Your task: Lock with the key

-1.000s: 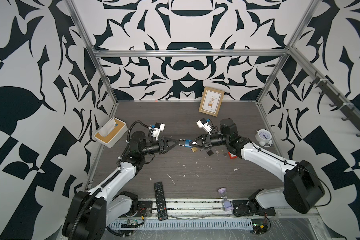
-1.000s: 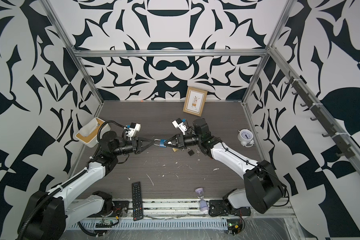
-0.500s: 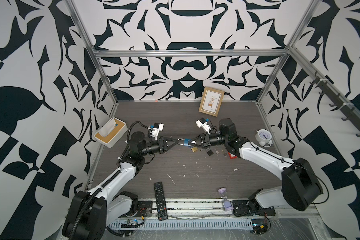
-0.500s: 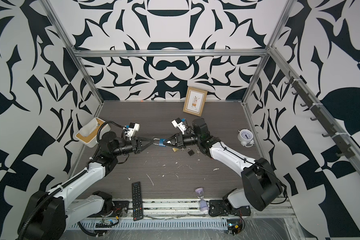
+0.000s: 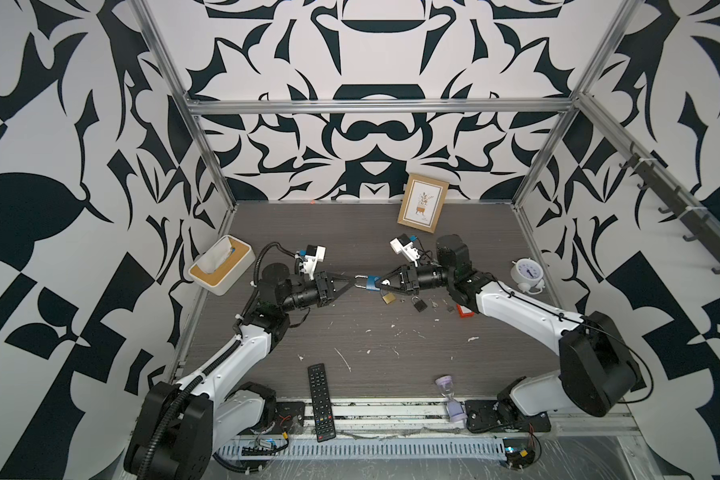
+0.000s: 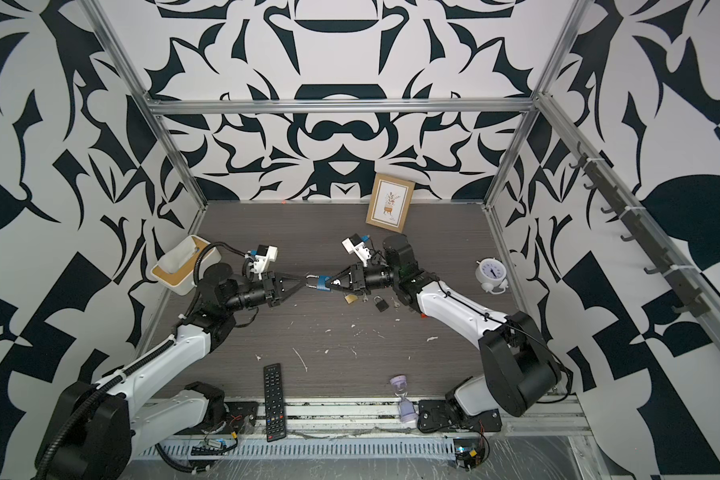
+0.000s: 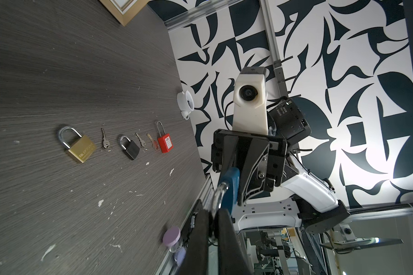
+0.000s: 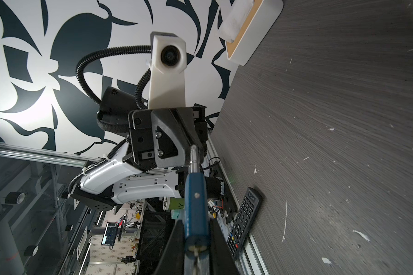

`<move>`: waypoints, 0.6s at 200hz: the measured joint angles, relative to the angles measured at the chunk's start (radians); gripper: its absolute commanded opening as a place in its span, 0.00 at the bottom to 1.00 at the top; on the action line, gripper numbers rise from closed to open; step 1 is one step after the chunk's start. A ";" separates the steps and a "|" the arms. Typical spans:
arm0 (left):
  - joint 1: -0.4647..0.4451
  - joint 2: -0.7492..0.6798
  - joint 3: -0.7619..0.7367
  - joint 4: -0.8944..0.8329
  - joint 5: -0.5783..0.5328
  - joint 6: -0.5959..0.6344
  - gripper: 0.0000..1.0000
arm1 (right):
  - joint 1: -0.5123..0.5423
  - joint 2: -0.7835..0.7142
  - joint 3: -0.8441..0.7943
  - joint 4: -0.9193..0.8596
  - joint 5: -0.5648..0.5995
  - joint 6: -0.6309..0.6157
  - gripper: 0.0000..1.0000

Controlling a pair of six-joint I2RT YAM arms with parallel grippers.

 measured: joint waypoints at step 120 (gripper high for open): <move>-0.019 0.014 0.000 0.020 -0.052 0.008 0.00 | -0.002 0.080 0.014 0.146 -0.034 0.125 0.00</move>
